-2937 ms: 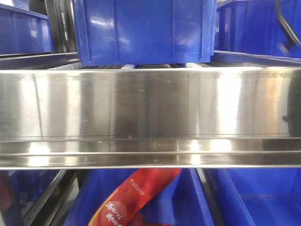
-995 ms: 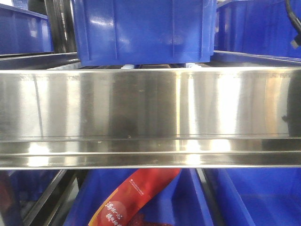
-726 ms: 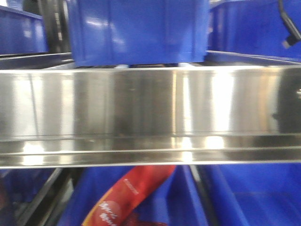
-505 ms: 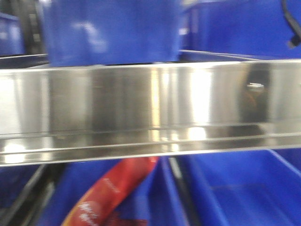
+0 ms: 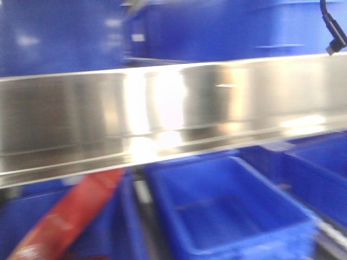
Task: Fetch blue bin and place on conveyor start
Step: 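Hold the bin with both grippers while the base backs away from the rack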
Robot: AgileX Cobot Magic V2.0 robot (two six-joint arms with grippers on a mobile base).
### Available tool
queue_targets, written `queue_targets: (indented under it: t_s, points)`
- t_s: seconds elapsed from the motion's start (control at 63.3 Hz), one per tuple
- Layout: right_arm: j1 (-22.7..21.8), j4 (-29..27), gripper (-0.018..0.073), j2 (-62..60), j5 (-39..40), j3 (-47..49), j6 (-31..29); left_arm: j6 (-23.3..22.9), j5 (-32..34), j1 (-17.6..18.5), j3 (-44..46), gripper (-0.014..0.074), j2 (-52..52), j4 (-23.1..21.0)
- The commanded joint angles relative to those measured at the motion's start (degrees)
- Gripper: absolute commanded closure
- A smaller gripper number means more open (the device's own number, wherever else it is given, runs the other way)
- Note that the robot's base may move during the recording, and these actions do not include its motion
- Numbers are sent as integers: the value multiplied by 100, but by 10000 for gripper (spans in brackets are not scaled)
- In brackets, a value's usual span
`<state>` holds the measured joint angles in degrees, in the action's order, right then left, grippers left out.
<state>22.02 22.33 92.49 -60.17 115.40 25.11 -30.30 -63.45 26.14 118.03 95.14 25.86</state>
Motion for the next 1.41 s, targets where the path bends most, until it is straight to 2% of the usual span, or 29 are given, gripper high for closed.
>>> queue_targets:
  t_s: [0.0, 0.347, 0.979, 1.39]
  points:
    - [2, 184, 722, -204, 319, 59, -8, 9, 200, 49, 49, 707, -91, 44]
    - [2, 258, 722, -452, 316, 59, -8, 9, 200, 49, 49, 707, -91, 44]
    - [-9, 322, 722, -89, -498, 49, -8, 9, 200, 49, 49, 707, -91, 44]
    - [-9, 226, 722, -39, -499, 49, -8, 9, 200, 49, 49, 707, -91, 44]
